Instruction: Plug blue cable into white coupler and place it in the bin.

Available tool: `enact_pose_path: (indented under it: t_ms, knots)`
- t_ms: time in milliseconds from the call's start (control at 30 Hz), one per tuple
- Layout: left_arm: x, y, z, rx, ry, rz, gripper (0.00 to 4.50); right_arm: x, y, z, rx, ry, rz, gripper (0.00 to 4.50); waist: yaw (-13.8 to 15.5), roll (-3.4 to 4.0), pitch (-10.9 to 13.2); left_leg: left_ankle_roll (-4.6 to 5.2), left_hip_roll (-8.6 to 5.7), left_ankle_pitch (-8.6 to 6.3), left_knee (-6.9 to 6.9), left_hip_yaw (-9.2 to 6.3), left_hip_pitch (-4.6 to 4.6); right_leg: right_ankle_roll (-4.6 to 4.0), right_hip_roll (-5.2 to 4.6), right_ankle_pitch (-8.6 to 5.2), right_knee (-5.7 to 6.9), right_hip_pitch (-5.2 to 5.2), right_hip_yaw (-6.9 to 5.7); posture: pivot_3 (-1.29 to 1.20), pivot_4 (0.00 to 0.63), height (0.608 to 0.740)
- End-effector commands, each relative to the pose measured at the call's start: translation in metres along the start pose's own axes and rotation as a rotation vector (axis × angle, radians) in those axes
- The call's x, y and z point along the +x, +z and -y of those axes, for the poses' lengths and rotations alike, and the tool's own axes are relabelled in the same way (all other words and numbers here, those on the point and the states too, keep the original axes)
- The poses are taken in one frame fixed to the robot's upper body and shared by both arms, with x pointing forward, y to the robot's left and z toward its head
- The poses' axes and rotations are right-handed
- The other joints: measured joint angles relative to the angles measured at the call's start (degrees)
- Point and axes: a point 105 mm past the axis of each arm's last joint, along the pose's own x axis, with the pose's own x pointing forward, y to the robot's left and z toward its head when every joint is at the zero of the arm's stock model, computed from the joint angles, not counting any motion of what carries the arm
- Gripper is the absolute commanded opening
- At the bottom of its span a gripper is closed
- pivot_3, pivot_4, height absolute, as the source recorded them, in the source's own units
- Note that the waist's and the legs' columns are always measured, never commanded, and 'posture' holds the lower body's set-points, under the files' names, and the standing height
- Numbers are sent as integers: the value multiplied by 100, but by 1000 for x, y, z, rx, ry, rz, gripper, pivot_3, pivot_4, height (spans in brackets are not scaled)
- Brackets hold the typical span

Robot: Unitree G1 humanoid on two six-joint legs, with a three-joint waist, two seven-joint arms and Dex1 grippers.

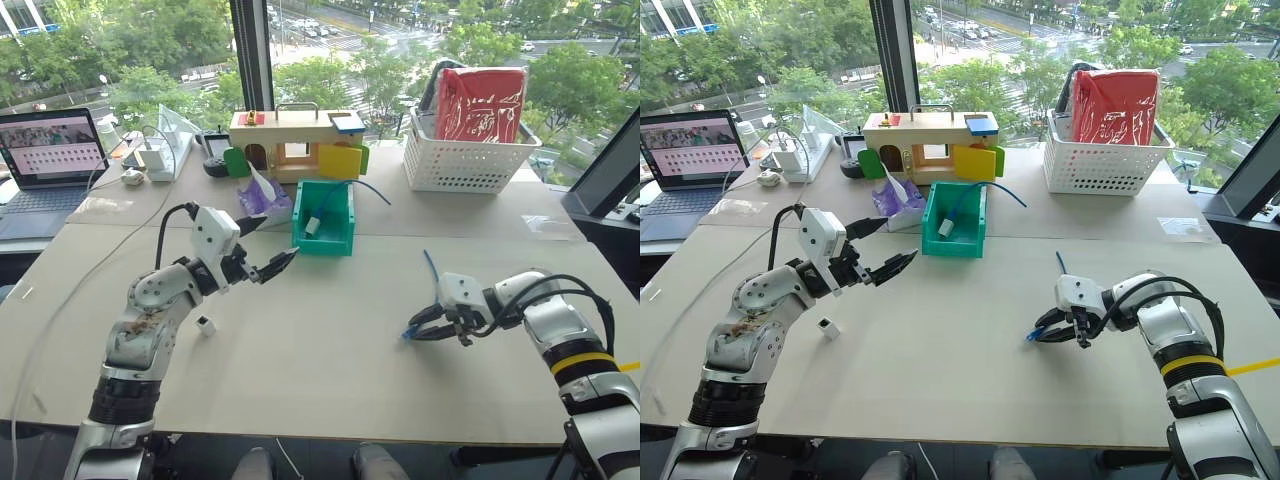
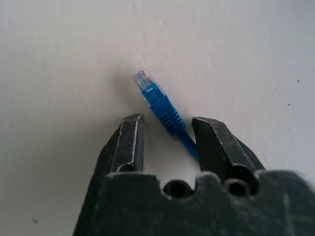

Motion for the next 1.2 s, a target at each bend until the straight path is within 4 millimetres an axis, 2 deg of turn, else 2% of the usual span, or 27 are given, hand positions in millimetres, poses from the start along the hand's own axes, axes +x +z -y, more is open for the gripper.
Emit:
enact_pose_path:
  t_ms: [33,200,300,467,567,667,867,967,1200]
  knots:
    - [-6,8,-7,35,21,26,4500,2,-1,2,43,-21,-23,108,3,0,0,0,0,0,0,0,-1,0,0,0,-1,0,0,0,150,714]
    - [-7,7,-7,52,21,16,4500,20,26,5,48,-25,-19,3,-45,0,0,0,5,0,-1,-1,-1,-1,6,1,6,-5,-1,0,150,714]
    - [-8,7,-6,69,16,5,4500,36,50,1,81,-19,16,3,-80,0,0,0,8,0,-1,-2,-1,-3,11,-1,17,-12,-1,0,150,714]
    - [-13,3,-7,90,3,-24,4500,63,87,-12,111,18,75,3,-57,0,0,0,6,0,-1,-4,-11,-3,10,-2,19,-19,-1,0,150,714]
    - [-18,-11,1,162,-66,-108,4500,87,108,-22,139,36,131,3,-17,0,0,0,6,0,-1,-4,-14,-3,9,-3,15,-22,-3,0,150,714]
    - [-21,-18,14,170,-167,-145,4500,95,105,-31,141,45,110,3,18,0,0,0,6,0,-2,-4,-16,-5,9,-4,14,-23,-5,0,150,714]
    - [-29,-21,51,141,-471,-175,4500,92,96,-35,72,56,79,3,68,0,0,-1,8,0,-2,-5,-28,2,4,-10,0,-24,-19,0,150,714]
    - [-28,-25,59,148,-549,-205,4500,94,93,-38,50,67,77,3,63,0,0,-1,11,0,-4,-6,-25,6,6,-20,3,-24,-22,0,150,714]
    - [-18,-23,65,164,-616,-207,4500,97,102,-40,55,69,156,3,6,-1,0,0,14,0,-4,-10,-24,15,10,-29,11,-24,-26,0,150,714]
